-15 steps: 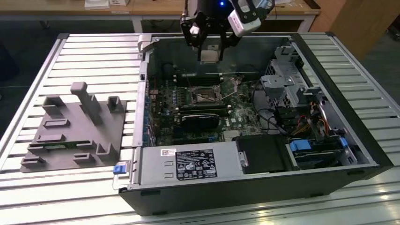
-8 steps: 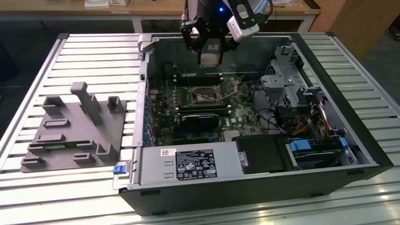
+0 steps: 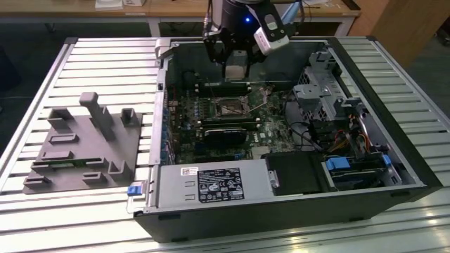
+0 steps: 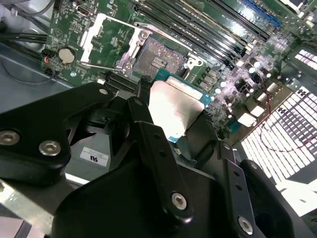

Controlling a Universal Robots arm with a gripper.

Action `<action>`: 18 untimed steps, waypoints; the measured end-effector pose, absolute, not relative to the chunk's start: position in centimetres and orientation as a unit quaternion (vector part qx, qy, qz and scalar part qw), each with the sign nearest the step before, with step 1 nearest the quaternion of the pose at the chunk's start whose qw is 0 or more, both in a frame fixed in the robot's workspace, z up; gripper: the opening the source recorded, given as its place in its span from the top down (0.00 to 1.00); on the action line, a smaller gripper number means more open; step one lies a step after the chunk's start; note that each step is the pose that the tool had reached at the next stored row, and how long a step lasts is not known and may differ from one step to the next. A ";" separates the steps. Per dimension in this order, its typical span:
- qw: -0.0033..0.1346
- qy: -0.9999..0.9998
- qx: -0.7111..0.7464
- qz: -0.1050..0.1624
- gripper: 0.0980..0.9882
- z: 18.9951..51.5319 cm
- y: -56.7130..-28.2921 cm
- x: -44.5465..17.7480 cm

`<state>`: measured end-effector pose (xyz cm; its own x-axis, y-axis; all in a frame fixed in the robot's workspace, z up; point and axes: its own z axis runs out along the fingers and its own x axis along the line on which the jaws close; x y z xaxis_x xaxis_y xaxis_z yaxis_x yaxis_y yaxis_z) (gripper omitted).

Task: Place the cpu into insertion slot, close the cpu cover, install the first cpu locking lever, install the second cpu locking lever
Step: 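Place the cpu into insertion slot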

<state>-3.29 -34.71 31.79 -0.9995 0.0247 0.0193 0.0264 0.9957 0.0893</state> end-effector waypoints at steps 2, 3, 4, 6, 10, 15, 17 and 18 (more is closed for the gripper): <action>0.009 -0.999 -0.013 -0.045 0.50 31.4 -34.7 -3.3; 0.009 -0.999 -0.013 -0.045 0.50 31.2 -34.7 -3.3; 0.009 -0.999 -0.013 -0.045 0.50 31.1 -34.7 -3.3; 0.009 -0.999 -0.013 -0.045 0.50 30.7 -34.7 -3.3; 0.009 -0.999 -0.013 -0.045 0.50 30.0 -34.7 -3.2; 0.009 -0.999 -0.013 -0.045 0.50 29.1 -34.6 -3.1; 0.009 -0.999 -0.013 -0.044 0.50 28.8 -34.6 -3.0; 0.009 -0.999 -0.013 -0.044 0.50 28.6 -34.6 -3.0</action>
